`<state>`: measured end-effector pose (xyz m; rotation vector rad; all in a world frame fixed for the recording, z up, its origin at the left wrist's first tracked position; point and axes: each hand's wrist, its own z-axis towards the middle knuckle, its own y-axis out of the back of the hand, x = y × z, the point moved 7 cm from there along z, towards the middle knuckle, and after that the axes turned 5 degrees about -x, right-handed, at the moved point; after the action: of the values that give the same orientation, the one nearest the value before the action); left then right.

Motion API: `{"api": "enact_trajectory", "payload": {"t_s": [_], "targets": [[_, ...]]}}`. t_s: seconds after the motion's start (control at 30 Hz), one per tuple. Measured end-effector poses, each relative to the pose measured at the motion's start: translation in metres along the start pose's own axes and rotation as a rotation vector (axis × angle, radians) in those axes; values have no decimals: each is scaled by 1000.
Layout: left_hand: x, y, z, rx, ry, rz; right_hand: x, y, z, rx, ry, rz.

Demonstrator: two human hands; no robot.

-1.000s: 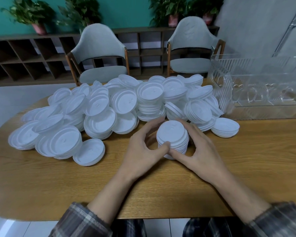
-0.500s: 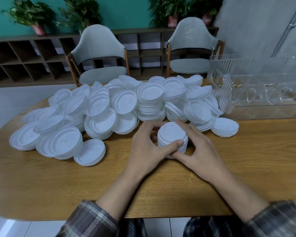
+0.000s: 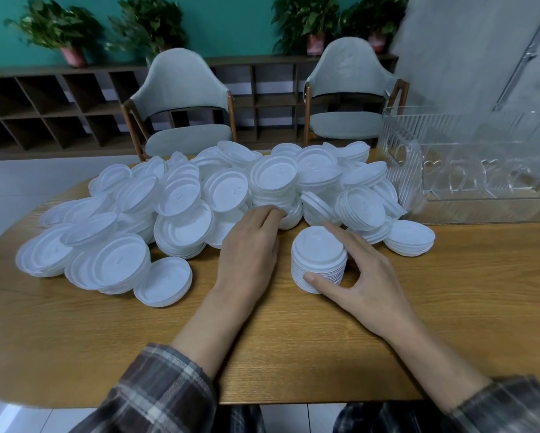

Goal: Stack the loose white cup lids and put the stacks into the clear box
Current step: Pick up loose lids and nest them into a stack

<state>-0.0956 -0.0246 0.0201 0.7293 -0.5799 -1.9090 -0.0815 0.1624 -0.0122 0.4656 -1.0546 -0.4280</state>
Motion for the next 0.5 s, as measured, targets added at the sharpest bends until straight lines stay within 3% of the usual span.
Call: {"api": "enact_trajectory", "payload": {"t_s": [0.27, 0.37, 0.5], "targets": [[4, -9, 9, -44, -40, 119, 0, 0, 1, 2, -13, 4], [2, -5, 1, -54, -81, 3, -1, 0, 1, 2, -20, 3], [9, 16, -7, -147, 57, -281, -2, 1, 0, -5, -21, -2]]}}
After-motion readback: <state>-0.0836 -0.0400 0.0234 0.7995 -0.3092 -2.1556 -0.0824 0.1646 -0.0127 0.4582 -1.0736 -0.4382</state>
